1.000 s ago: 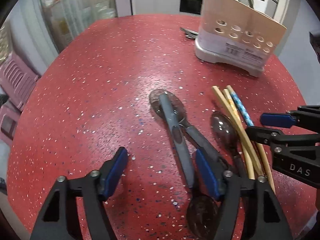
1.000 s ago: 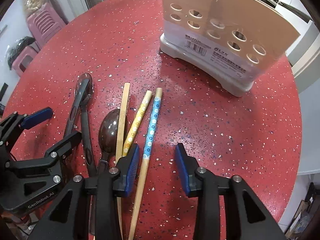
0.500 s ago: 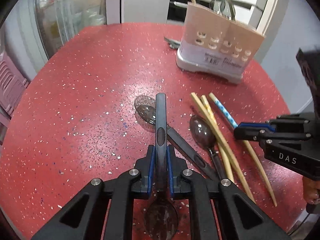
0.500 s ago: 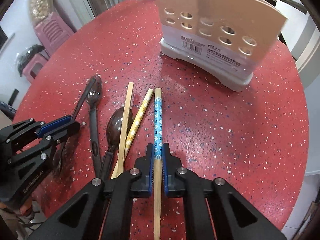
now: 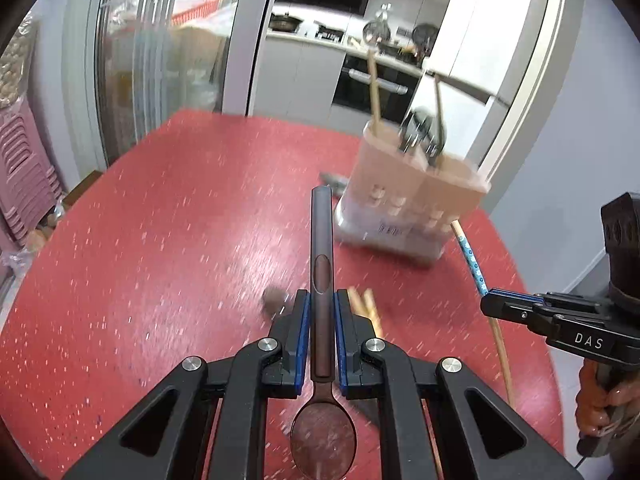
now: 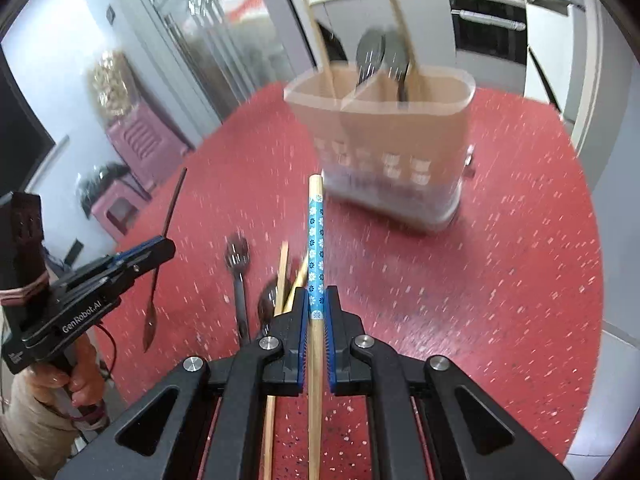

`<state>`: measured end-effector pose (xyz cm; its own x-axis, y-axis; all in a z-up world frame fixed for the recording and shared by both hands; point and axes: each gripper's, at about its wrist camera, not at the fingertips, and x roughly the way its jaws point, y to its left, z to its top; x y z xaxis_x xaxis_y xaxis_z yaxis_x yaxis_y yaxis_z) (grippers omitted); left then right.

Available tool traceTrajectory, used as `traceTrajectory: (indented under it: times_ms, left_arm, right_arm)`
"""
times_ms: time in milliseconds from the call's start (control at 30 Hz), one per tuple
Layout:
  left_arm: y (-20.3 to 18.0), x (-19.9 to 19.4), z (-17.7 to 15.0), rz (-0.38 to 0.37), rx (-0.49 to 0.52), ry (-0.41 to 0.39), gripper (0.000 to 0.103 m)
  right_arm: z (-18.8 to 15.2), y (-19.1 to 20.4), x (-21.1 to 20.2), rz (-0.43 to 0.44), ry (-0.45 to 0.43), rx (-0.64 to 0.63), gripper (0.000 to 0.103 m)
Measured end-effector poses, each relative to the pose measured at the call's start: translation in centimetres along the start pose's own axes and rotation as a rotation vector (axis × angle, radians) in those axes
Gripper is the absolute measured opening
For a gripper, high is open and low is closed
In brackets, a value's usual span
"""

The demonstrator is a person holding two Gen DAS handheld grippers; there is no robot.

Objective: Organize utensils
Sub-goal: 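Carry the chopstick and spoon up to the holder and lower them in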

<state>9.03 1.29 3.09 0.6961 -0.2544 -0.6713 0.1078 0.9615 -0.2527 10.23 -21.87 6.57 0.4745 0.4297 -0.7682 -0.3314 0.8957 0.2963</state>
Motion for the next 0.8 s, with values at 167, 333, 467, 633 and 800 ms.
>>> traceTrajectory:
  times_ms: [167,333,467,633,800]
  left_arm:
    - [-0.9,-1.0,3.5,-0.041,-0.012,-0.08,0.037]
    - [-2.4,-1.1,7.3,-0.053,0.002,-0.154,0.037]
    - [-3.3,-0.6,10.3,-0.076,0.0,-0.204,0.037]
    - [-4.5,0.5,14.0,-0.1,-0.007,-0.277,0.037]
    - [-4.9,2.7,16.9,-0.109,-0.033,-0.33,0.037]
  right_arm:
    - [2.4,-1.0,-3.6,0.013,-0.114,0.034,0.008]
    - [5.5,-2.2,-6.3,-0.003,-0.227,0.073,0.008]
    - [8.6,-2.6,-7.3,-0.018,-0.303,0.092,0.008]
    - [11.9,-3.5,-7.9,-0.034,-0.387,0.103,0.008]
    - [14.9,-4.1,-7.9,-0.063,-0.473,0.105,0.008]
